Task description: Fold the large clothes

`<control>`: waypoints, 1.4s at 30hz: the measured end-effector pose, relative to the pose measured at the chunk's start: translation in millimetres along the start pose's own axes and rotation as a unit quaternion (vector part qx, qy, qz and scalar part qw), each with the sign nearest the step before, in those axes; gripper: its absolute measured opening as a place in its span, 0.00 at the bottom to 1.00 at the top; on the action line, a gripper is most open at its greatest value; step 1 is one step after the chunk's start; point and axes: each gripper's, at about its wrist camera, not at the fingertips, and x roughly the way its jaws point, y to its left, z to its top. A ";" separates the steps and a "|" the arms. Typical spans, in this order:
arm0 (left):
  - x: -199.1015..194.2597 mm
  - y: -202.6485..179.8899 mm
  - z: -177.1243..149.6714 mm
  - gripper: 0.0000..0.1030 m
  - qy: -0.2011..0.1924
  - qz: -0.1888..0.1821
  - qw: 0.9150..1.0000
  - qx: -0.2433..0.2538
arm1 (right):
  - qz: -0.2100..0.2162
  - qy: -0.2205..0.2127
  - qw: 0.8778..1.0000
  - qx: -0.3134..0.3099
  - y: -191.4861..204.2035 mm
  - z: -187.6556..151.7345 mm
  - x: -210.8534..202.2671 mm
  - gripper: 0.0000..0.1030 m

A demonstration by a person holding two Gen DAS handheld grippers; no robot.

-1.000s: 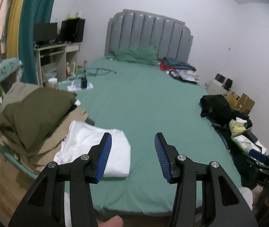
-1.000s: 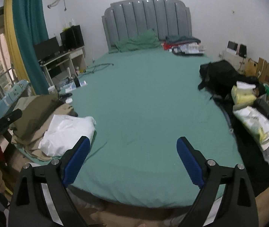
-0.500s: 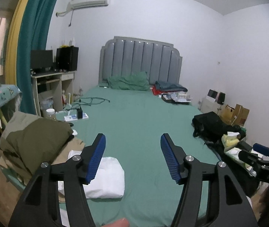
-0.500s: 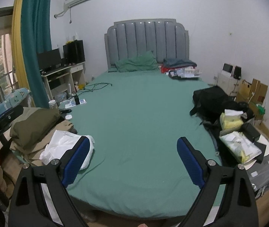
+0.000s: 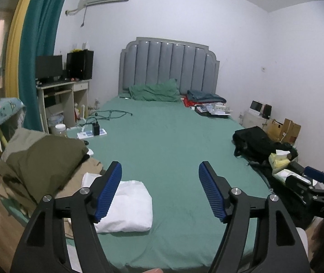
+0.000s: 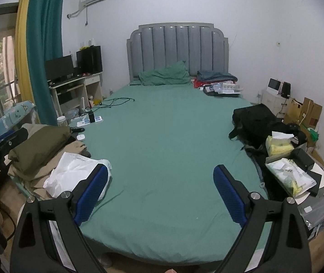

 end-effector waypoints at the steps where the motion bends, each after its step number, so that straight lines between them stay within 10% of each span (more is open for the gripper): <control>1: 1.1 1.2 -0.9 0.71 0.002 0.001 1.000 -0.001 | 0.001 0.002 1.000 0.000 0.3 -0.3 1.4 0.90; 42: 6.3 5.3 -13.6 0.71 0.013 -0.001 1.000 -0.002 | 0.011 0.019 1.000 -0.004 10.0 -11.6 11.1 0.90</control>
